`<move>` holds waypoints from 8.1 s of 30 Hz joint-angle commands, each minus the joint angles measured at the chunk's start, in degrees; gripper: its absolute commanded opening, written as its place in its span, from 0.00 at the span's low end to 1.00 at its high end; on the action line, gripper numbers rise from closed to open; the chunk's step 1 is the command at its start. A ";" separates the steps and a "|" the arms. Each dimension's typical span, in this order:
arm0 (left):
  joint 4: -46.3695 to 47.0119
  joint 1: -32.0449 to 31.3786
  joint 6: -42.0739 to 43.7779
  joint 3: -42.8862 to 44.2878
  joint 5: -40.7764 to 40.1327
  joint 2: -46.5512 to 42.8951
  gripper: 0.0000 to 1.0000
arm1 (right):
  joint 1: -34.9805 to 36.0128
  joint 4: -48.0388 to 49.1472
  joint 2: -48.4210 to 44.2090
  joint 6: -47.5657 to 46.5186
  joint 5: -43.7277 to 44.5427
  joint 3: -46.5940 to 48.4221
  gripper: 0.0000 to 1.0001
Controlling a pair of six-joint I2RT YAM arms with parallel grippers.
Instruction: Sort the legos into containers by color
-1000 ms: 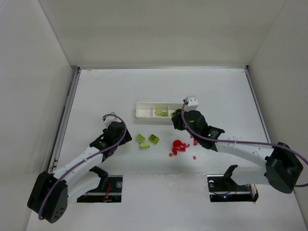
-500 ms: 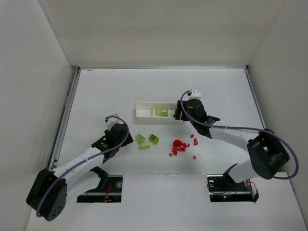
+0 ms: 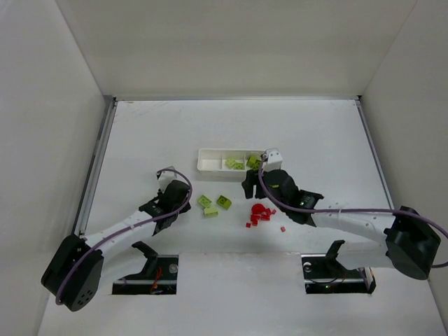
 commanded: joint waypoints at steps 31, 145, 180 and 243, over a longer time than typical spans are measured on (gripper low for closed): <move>17.79 -4.92 2.57 39.05 10.62 34.33 0.33 | 9.26 9.00 6.63 2.45 -4.99 -7.64 0.65; 2.50 -31.46 -2.44 11.62 -11.62 5.43 0.32 | 2.41 4.17 -5.14 5.34 9.51 -8.07 0.77; 25.70 -8.26 9.95 38.62 -2.30 39.79 0.64 | 6.27 5.92 -6.30 10.44 10.39 -13.88 0.80; 23.85 -26.78 3.88 2.39 4.47 1.62 0.52 | -13.15 10.32 18.93 -2.56 2.13 9.85 0.33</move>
